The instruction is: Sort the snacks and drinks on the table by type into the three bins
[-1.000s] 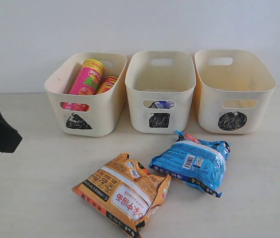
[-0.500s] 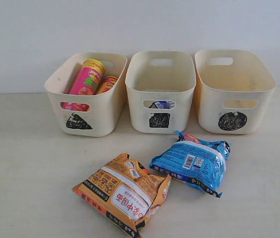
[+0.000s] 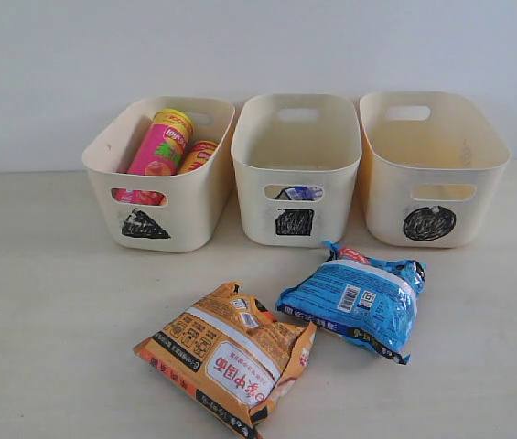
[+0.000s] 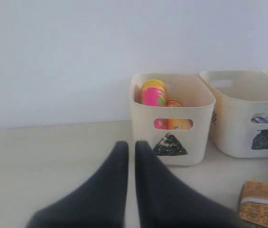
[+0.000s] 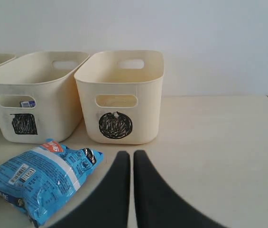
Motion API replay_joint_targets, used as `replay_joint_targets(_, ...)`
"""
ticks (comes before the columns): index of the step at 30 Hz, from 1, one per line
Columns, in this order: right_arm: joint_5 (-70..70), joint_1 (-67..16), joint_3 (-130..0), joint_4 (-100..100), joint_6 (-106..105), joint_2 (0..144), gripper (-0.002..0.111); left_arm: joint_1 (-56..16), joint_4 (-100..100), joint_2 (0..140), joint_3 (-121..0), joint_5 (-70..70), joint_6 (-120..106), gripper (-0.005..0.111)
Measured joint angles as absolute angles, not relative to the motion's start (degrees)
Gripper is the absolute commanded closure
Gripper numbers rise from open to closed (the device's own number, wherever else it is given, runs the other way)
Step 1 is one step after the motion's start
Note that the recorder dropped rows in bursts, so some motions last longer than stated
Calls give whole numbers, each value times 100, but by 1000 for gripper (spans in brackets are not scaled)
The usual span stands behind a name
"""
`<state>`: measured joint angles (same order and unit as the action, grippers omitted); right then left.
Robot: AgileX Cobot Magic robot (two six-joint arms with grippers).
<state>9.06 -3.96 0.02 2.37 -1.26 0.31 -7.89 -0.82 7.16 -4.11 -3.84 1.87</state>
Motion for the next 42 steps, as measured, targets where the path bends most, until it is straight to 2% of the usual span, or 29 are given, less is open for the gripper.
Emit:
replay_joint_targets(8, 906, -396, 2, 237, -126, 31, 108, -404, -82, 52, -29, -384, 179, 103)
replay_joint_targets(17, 906, -396, 2, 237, -126, 31, 108, -405, -82, 18, -29, -396, 76, 103)
replay_joint_targets(33, 906, -396, 2, 237, -126, 31, 108, -405, 432, 18, -20, -1484, -654, 103)
replay_joint_targets(42, 906, -396, 2, 237, -126, 31, 108, -405, 0, 18, -20, -1508, 35, 103)
